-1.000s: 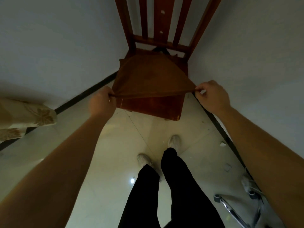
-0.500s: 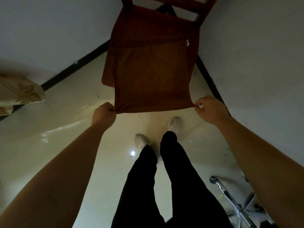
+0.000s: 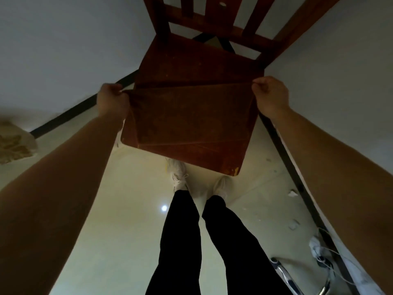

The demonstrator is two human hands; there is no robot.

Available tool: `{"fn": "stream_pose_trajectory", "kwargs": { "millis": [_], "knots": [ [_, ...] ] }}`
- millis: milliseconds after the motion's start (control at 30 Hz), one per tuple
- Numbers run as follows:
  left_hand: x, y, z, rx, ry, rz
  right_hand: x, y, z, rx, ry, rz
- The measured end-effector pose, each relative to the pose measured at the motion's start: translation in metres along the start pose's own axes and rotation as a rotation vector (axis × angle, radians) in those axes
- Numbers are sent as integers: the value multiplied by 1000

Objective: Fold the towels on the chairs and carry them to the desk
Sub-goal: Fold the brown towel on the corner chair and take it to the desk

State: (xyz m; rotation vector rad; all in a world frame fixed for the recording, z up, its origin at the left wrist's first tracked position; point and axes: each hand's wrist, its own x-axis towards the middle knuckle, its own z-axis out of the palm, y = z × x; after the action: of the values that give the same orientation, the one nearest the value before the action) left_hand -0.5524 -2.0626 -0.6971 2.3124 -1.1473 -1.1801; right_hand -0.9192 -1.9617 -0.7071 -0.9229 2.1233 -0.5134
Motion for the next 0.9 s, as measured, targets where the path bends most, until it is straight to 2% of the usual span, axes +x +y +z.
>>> {"fn": "stream_pose_trajectory", "kwargs": {
  "millis": [200,367,433,467,500,533,633,667,767,900],
  "knots": [
    [51,9,42,134,0,112,50,12,35,-74,76,40],
    [50,10,55,204,81,145,40,1,49,-56,228,155],
    [37,2,58,320,183,250,23,-2,50,-76,225,228],
    [28,-1,60,372,210,356,13,-3,51,-98,197,255],
    [20,-4,63,430,176,490,4,-3,52,-121,162,279],
    [11,-4,67,506,54,637,-3,-3,53,-139,118,301],
    [-5,-1,84,908,-468,1034,-12,0,56,-222,-22,341],
    [-6,3,91,1040,-558,1093,-12,2,55,-251,-62,340],
    [-1,13,109,1226,-608,1054,-12,5,51,-235,-171,327],
    [2,18,118,1284,-626,990,-6,9,43,-81,-259,360]
  ]
}}
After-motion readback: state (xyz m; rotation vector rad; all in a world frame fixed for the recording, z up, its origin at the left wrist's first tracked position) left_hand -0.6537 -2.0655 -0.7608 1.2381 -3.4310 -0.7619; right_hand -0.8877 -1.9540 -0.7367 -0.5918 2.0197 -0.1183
